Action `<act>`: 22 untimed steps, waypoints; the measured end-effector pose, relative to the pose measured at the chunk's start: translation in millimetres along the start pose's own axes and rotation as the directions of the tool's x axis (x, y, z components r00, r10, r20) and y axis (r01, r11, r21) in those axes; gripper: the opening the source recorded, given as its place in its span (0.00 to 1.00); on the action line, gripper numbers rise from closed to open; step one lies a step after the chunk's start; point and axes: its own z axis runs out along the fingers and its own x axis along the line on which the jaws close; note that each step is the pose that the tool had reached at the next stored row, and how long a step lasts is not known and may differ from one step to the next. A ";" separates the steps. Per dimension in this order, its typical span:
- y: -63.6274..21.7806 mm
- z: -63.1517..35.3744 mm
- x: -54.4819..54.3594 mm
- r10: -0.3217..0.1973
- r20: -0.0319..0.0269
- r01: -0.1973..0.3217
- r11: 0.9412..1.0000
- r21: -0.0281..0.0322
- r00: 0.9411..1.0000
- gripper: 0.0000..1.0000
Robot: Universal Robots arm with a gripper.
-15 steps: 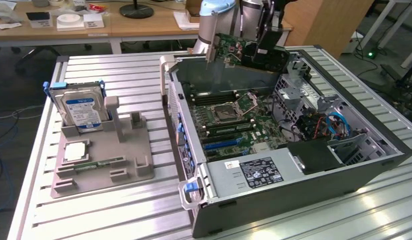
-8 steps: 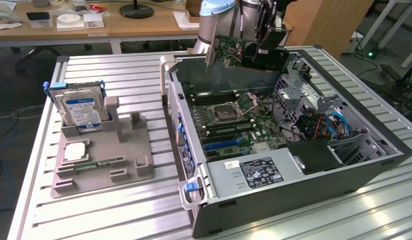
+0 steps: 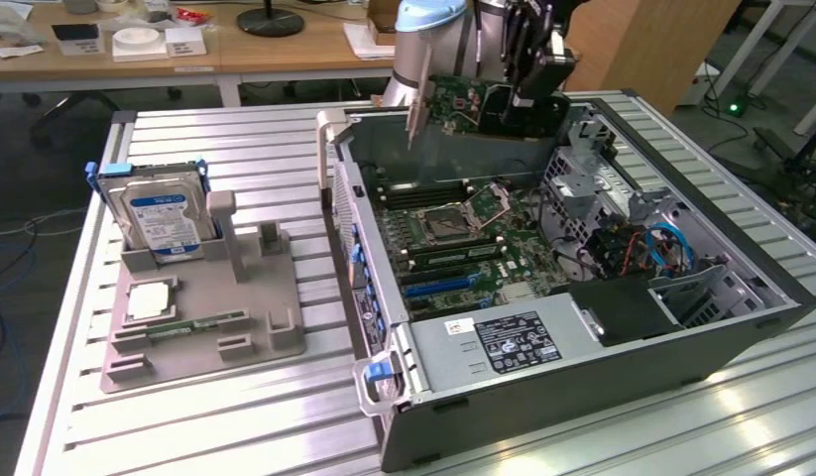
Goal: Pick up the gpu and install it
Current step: 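Insert the gpu into the slot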
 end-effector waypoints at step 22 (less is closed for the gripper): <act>3.7 8.7 1.1 -0.147 0.005 0.146 0.987 0.065 0.989 0.27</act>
